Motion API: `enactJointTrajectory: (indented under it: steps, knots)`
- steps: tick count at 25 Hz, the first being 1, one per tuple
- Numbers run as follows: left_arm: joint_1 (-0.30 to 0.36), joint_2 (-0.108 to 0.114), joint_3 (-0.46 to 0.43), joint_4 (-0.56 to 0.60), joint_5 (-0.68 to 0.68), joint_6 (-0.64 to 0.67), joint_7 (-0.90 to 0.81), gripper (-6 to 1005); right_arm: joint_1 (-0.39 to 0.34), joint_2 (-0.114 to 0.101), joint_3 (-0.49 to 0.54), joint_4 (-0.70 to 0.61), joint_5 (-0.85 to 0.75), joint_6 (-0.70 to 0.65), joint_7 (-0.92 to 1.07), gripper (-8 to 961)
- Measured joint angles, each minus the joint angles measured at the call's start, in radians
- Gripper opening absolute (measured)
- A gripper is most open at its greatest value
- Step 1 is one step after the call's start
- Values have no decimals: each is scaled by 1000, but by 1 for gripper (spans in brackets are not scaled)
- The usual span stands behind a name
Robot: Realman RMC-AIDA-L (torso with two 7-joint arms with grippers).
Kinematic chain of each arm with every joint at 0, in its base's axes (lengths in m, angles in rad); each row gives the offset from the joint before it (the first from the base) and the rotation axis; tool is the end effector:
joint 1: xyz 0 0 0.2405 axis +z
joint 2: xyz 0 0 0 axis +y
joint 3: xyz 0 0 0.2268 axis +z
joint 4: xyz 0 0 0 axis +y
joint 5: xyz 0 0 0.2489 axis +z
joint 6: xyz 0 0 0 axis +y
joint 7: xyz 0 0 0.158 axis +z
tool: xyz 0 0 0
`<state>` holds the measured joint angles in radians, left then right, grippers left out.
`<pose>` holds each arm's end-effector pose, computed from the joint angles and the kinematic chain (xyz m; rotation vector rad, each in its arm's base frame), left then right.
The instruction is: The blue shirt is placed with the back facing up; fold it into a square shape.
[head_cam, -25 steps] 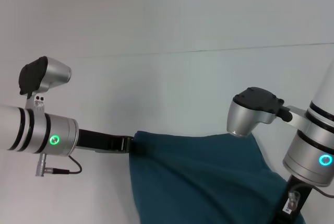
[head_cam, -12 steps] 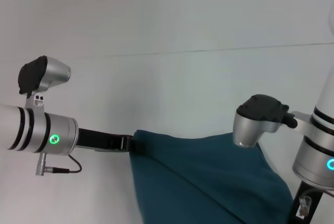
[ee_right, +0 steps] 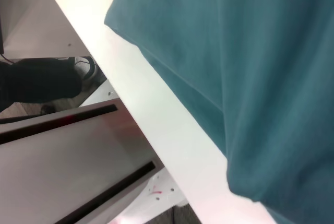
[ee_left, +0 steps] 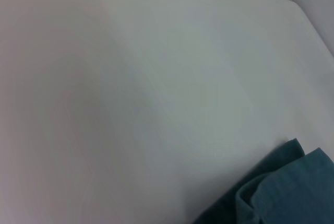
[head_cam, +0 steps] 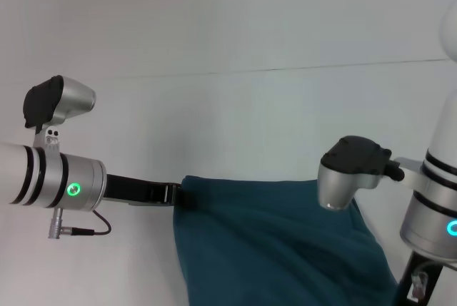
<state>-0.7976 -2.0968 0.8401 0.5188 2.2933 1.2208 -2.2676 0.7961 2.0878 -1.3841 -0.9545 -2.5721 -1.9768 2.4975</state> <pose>-0.2237 0.4049 -0.0641 -2.5026 -1.5722 -0.2429 0.1751 0.3142 -0.0279 2.5237 -1.0934 0.9988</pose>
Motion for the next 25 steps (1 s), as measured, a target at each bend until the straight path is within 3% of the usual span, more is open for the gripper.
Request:
enactJointTrajectory:
  steps: [7,17,25]
  knots:
    - [3,9,0,5,0,1,0,14,3,-8,90,-73,5,-7,-50,2]
    - [-18,26,-1,19,10,-47,-2,15,10,-23,340,-167,7,3,-114,2]
    - [-57,48,1,19,64,-156,0,15,0,-20,374,-175,9,8,-142,2]
